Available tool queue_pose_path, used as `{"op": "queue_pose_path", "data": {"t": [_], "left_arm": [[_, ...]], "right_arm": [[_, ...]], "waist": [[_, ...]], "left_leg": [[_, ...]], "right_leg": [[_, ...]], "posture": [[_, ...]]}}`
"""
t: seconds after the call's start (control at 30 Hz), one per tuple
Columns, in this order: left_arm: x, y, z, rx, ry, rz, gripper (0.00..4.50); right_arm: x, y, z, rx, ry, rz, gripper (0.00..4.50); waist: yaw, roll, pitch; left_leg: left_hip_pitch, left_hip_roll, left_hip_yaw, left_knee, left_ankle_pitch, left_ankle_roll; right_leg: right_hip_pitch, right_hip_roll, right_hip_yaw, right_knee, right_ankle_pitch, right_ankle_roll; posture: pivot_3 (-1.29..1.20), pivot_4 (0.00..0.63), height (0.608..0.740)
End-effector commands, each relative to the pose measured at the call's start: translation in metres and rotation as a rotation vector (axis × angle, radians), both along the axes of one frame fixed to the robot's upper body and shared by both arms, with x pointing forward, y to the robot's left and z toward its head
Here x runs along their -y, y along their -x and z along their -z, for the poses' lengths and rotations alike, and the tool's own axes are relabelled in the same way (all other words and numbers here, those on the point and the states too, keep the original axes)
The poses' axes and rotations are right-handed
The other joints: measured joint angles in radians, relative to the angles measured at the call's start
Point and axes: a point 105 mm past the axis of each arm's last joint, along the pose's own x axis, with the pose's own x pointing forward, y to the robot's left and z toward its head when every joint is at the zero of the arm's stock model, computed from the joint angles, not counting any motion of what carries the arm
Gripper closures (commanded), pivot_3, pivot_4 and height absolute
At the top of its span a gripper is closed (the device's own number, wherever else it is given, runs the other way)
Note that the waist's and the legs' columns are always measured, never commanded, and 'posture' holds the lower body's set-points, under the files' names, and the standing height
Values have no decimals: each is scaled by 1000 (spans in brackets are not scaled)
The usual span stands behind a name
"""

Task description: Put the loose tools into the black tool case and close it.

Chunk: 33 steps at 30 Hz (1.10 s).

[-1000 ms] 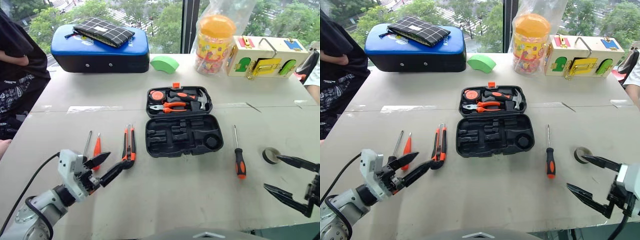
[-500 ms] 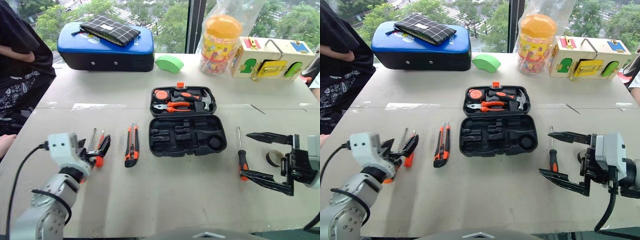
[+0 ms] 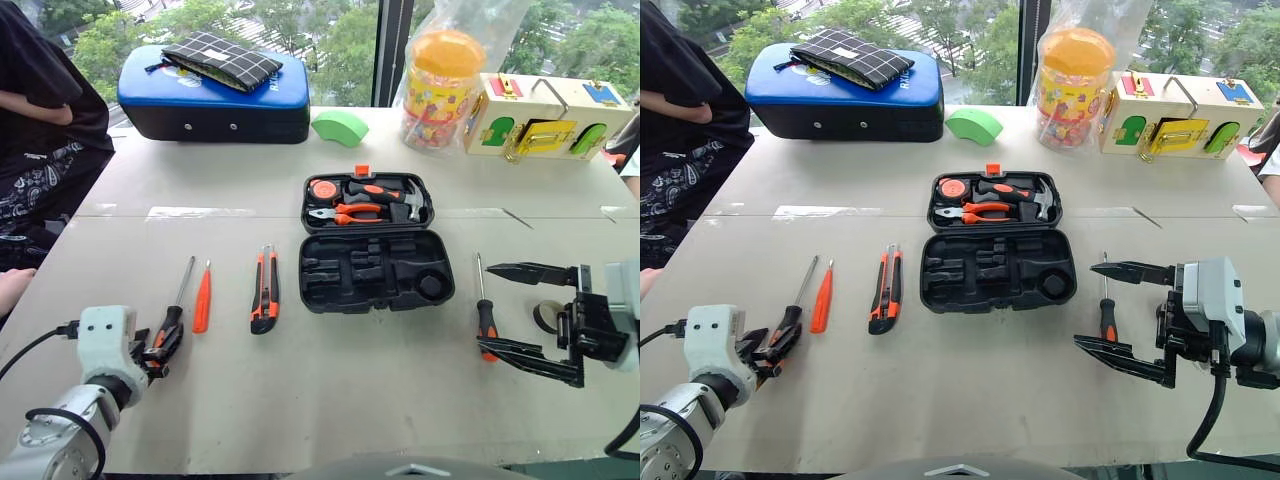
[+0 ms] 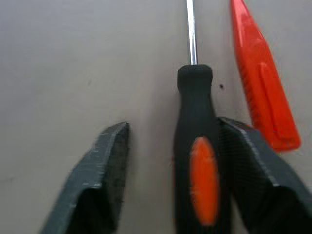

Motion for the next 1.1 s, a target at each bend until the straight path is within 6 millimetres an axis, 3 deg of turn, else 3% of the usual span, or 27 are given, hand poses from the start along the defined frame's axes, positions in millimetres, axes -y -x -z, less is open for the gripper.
{"op": "queue_pose_path", "data": {"t": [0.03, 0.07, 0.17, 0.23, 0.3, 0.33, 0.43, 0.53, 0.6, 0.7, 0.83, 1.1], "left_arm": [[4, -1, -3, 37, 9, 25, 3487], [5, -2, -7, 66, 15, 31, 3703], [5, -7, -24, 177, 19, 49, 3685], [16, -20, -53, 305, -12, 157, 3685], [46, -34, -74, 380, -2, 351, 3685], [74, -44, -81, 384, 10, 530, 3685], [129, -63, -89, 347, 20, 913, 3685], [163, -90, -87, 297, -117, 1239, 3685], [174, -113, -84, 271, -195, 1348, 3685], [187, -143, -80, 250, -284, 1442, 3685], [196, -166, -69, 189, -384, 1538, 3685], [187, -185, -42, 17, -467, 1540, 3685]], "right_arm": [[-2, 1, -7, 31, 10, -10, 0], [-2, 1, -7, 31, 9, -10, 0], [-2, 0, -7, 30, 10, -9, 0], [-1, -1, -6, 29, 7, 0, 0], [1, -2, -6, 31, 4, 15, 0], [3, -2, -6, 34, 3, 30, 0], [11, -3, -4, 40, 8, 74, 0], [24, -2, -3, 45, 24, 138, 0], [32, 0, -3, 52, 34, 181, 0], [42, 3, -5, 65, 41, 230, 0], [55, 6, -10, 85, 43, 287, 0], [67, 8, -14, 107, 66, 350, 0]], "waist": [[0, 0, 0], [0, 0, 0], [0, -1, 0], [0, -1, 0], [5, -2, 0], [8, -2, 0], [22, 0, 1], [24, 1, 1], [20, 1, 1], [14, 1, 1], [7, 0, 1], [0, -1, 1]], "left_leg": [[0, 0, 0, 0, 0, 0], [0, 0, 0, 0, 0, 0], [0, 0, 0, 0, 0, 0], [0, 0, 0, 0, 0, 0], [0, 0, 0, 0, 0, 0], [0, 0, 0, 0, 0, 0], [-1, -1, 0, 2, 0, 0], [-1, -1, 5, 2, 0, 1], [1, -1, 8, 2, -1, 2], [0, 0, 9, 1, 2, 5], [-1, 2, 10, 1, 1, 6], [-1, 2, 9, 3, -1, 10]], "right_leg": [[0, 0, 0, 0, 0, 0], [0, 0, 0, 0, 0, 0], [0, 0, 0, 0, 0, 0], [0, 0, 0, 0, 0, 0], [0, 0, -1, 0, 0, 0], [0, 0, -1, 0, 0, 0], [0, -2, -2, 0, 0, 0], [0, -5, -3, 0, 0, 0], [0, -6, -3, 0, 1, 0], [-1, -4, -4, 0, 2, 2], [-1, -4, -5, 0, 4, 7], [-1, -5, -5, 0, 5, 8]], "posture": [[0, 150, 740], [0, 150, 740], [0, 150, 740], [0, 150, 740], [0, 150, 740], [0, 150, 740], [0, 150, 740], [0, 150, 740], [0, 150, 740], [0, 150, 740], [0, 150, 740], [0, 150, 740]]}}
